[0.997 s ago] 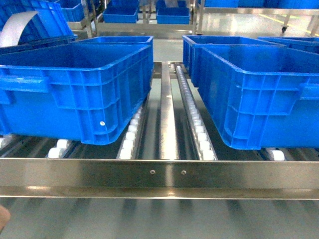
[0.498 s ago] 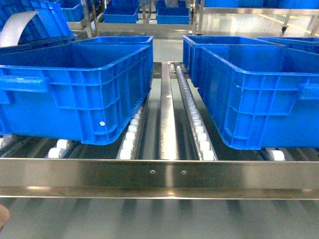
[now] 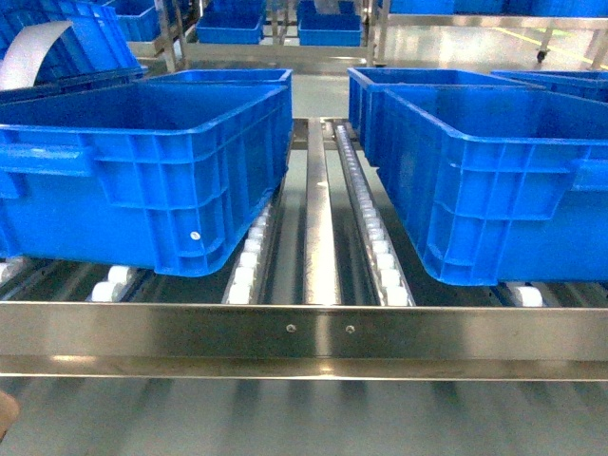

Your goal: Place part in tray to right shelf

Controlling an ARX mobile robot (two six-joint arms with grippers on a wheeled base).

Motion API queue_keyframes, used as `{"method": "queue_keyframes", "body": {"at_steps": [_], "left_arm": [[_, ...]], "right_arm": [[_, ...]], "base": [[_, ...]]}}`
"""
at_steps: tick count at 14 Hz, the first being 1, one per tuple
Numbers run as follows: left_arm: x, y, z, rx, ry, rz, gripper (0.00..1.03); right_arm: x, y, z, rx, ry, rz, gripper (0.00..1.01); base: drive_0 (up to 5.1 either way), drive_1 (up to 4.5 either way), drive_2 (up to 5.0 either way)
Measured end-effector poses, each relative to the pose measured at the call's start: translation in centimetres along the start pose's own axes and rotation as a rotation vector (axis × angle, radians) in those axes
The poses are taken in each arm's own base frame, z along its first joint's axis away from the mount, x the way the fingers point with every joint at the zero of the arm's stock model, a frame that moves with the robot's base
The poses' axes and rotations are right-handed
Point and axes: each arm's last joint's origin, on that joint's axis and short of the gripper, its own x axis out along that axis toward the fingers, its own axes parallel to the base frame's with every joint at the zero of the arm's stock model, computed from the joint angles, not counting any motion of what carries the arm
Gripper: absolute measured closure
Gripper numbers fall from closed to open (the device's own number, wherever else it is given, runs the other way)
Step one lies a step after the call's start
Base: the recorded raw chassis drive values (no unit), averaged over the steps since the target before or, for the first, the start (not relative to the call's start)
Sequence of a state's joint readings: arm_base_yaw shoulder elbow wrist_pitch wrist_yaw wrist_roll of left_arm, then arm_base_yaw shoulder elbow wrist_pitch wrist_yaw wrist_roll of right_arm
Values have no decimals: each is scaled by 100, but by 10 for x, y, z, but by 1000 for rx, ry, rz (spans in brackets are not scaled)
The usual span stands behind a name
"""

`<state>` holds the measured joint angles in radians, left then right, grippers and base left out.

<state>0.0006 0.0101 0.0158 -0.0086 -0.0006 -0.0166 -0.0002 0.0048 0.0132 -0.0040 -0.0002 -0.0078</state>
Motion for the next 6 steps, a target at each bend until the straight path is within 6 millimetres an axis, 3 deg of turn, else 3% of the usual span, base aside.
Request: {"method": "queue_keyframes", "body": {"at_steps": [6], "left_arm": [[0, 0, 0, 0, 0, 0, 91]], "right_arm": [[0, 0, 0, 0, 0, 0, 3]], "base": [[0, 0, 0]]}}
